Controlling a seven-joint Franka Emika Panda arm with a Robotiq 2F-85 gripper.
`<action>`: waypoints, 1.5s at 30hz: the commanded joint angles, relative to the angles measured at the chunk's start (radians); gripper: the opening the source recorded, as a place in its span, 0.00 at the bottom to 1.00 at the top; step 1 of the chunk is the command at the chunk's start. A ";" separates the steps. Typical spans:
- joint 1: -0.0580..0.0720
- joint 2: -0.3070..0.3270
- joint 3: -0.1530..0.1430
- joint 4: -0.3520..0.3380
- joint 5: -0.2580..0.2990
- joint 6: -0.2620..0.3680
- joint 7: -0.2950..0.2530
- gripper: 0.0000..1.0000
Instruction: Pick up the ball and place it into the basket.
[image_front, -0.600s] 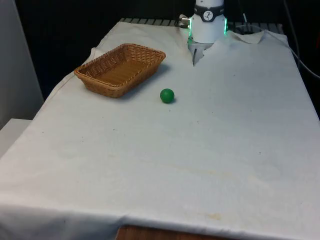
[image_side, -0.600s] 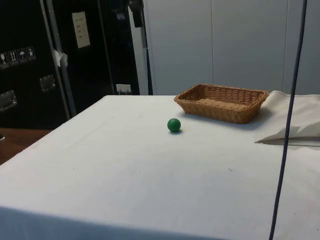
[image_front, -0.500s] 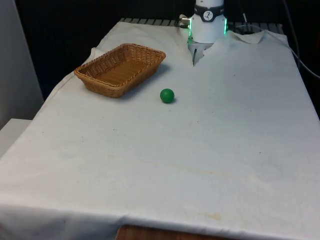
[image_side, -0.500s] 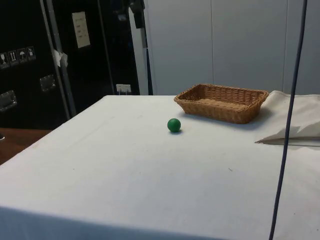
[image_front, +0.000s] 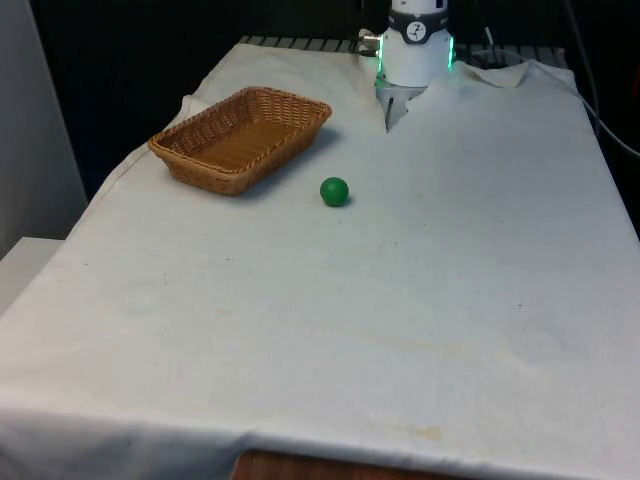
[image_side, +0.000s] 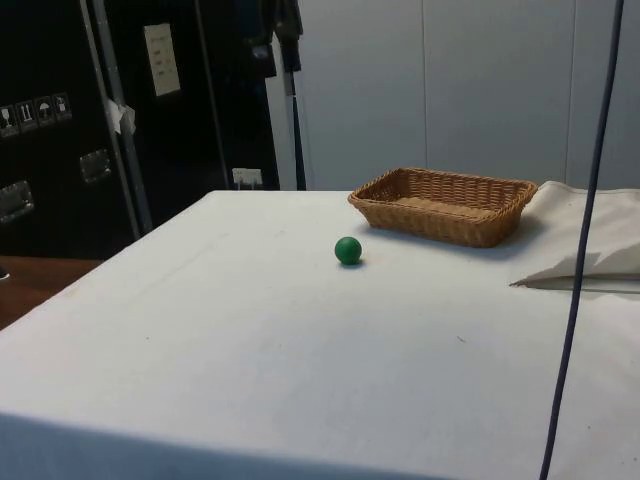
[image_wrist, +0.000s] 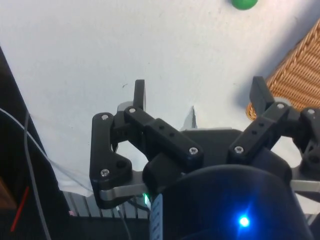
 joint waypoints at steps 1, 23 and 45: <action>0.000 -0.006 -0.001 -0.013 0.000 0.011 -0.002 1.00; -0.007 -0.092 -0.039 -0.247 -0.005 0.271 -0.060 1.00; -0.007 -0.045 -0.054 -0.348 0.008 0.430 -0.102 1.00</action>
